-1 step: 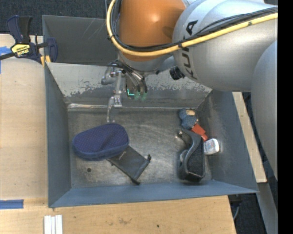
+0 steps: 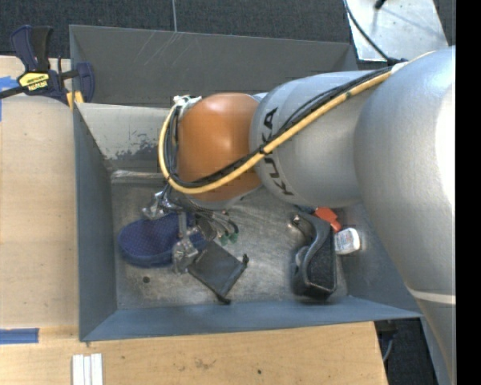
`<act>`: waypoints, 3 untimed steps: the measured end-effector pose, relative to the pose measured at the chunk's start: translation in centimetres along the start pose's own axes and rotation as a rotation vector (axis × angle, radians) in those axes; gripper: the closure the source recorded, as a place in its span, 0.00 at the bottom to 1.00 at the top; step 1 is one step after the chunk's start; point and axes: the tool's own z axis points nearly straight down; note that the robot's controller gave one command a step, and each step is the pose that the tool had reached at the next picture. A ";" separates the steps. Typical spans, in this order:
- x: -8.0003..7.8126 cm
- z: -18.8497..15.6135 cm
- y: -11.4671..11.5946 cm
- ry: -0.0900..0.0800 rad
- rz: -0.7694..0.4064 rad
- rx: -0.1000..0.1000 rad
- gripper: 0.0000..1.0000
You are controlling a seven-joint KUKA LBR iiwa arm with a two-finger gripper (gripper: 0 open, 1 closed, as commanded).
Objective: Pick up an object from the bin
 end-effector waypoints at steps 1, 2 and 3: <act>-1.7 3.5 -2.9 -0.004 0.114 -0.004 0.00; -2.0 3.3 -2.9 -0.013 0.115 -0.003 1.00; -1.7 -11.9 -1.5 -0.014 0.126 0.001 1.00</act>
Offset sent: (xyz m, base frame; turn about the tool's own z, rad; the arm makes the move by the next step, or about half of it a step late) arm 0.0261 -0.0222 -0.0379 0.1145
